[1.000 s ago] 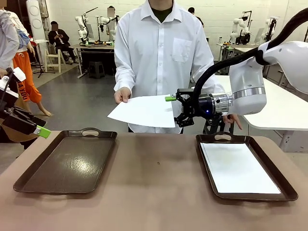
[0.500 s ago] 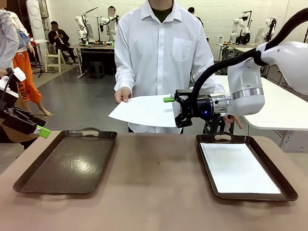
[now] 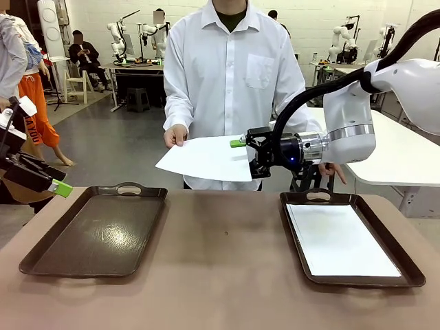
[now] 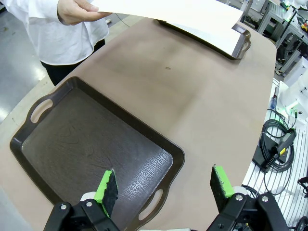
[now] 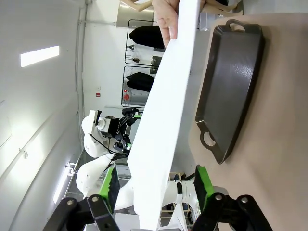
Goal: Sort the A4 documents.
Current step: Receive the A4 Paper.
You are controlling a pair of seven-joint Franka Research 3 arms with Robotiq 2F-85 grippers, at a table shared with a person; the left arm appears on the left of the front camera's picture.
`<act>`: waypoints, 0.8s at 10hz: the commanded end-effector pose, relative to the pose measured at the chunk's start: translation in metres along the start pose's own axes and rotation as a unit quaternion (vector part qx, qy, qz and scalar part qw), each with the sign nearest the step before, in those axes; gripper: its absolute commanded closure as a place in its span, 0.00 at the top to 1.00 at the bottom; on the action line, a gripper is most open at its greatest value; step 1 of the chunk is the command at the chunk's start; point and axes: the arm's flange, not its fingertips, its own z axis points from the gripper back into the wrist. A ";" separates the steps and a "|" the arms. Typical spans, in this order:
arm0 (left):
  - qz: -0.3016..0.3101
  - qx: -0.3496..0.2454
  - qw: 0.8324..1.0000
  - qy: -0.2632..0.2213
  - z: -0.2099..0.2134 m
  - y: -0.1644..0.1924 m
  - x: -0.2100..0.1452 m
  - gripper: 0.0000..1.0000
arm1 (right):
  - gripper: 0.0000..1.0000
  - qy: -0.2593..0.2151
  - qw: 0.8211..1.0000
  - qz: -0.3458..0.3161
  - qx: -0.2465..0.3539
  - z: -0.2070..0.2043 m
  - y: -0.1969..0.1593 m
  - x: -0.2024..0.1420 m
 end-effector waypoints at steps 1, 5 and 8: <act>-0.006 -0.004 1.000 -0.009 -0.001 0.002 -0.002 1.00 | 0.65 -0.002 1.000 0.000 0.002 -0.003 -0.005 0.008; -0.006 -0.004 1.000 -0.009 -0.001 0.002 -0.002 1.00 | 0.31 -0.002 1.000 -0.013 0.008 -0.002 -0.007 0.010; -0.006 -0.004 1.000 -0.009 -0.001 0.002 -0.002 1.00 | 0.03 -0.004 1.000 -0.015 0.012 -0.003 -0.009 0.011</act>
